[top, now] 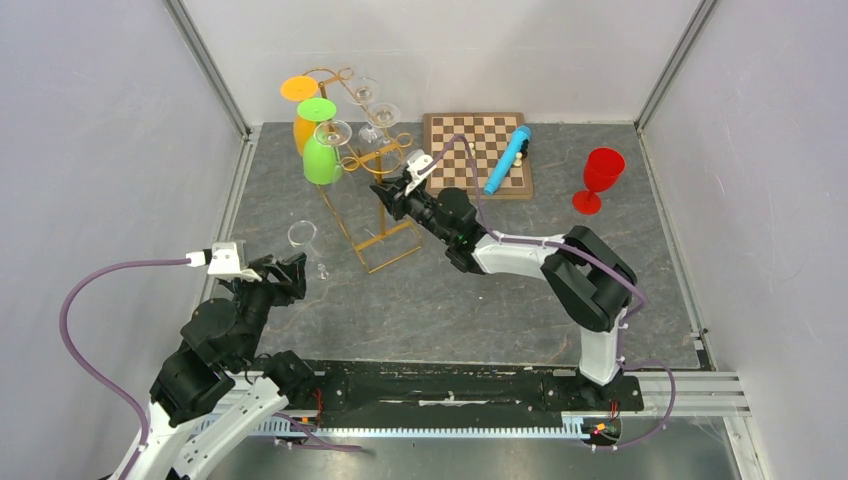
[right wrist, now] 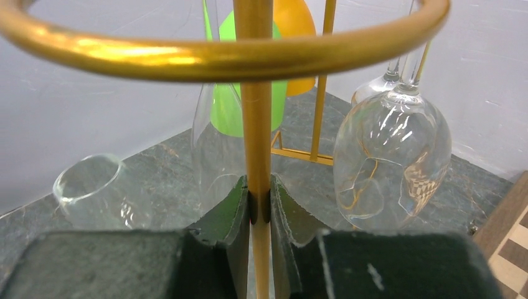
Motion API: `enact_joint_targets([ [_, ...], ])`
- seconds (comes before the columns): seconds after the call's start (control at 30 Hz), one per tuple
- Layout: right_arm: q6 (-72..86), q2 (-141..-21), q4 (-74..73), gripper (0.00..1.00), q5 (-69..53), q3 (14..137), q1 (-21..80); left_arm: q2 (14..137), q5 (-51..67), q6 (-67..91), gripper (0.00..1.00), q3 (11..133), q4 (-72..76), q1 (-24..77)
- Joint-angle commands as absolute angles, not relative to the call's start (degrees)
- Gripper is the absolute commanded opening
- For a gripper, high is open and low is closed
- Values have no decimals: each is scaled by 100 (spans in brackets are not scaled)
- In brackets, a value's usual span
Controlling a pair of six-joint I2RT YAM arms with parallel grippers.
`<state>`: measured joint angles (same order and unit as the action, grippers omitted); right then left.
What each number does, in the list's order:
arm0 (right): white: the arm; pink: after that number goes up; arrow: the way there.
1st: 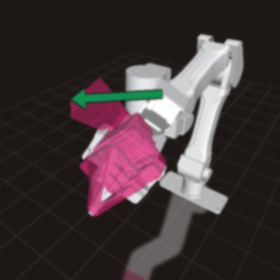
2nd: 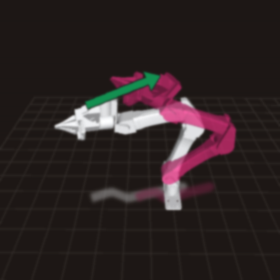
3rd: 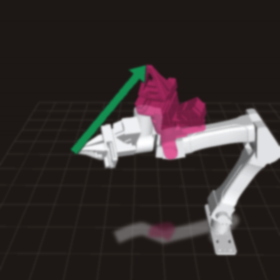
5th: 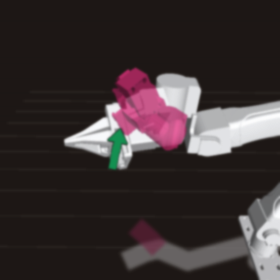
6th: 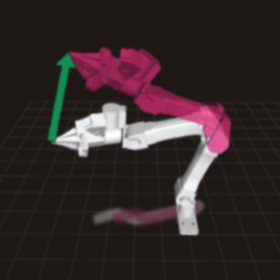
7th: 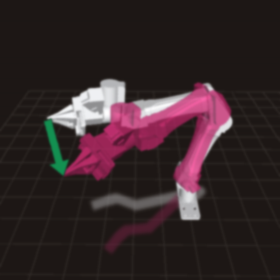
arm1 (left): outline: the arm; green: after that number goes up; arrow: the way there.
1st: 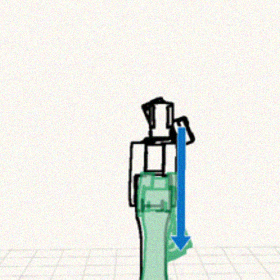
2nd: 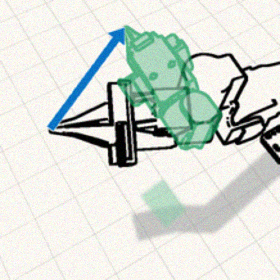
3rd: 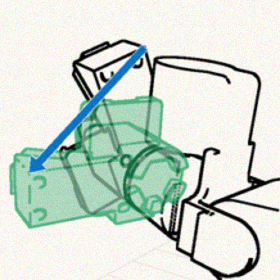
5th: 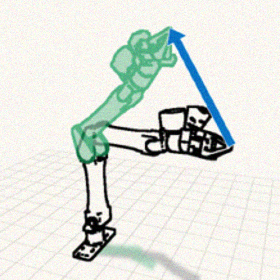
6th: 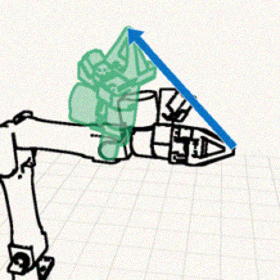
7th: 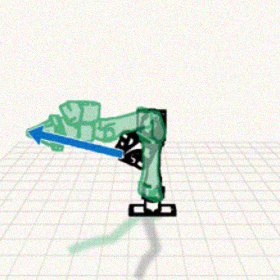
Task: Take the wine glass off the wine glass rack
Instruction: Move the wine rack to the center of the board.
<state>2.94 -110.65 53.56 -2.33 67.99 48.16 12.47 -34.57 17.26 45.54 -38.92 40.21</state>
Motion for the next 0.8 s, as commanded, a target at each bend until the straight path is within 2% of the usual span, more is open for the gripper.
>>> enact_joint_targets([
  [0.0,257,-10433,5633,0,-370,6251,4834,1193,-3627,2036,71,4536,-3718,3990],
  [0.53,526,-8436,5748,0,-524,4065,4844,1257,-3708,2028,71,4536,-3726,3981],
  [0.77,505,-7493,5291,0,-349,3328,4855,1283,-3735,2017,71,4540,-3728,3973],
])
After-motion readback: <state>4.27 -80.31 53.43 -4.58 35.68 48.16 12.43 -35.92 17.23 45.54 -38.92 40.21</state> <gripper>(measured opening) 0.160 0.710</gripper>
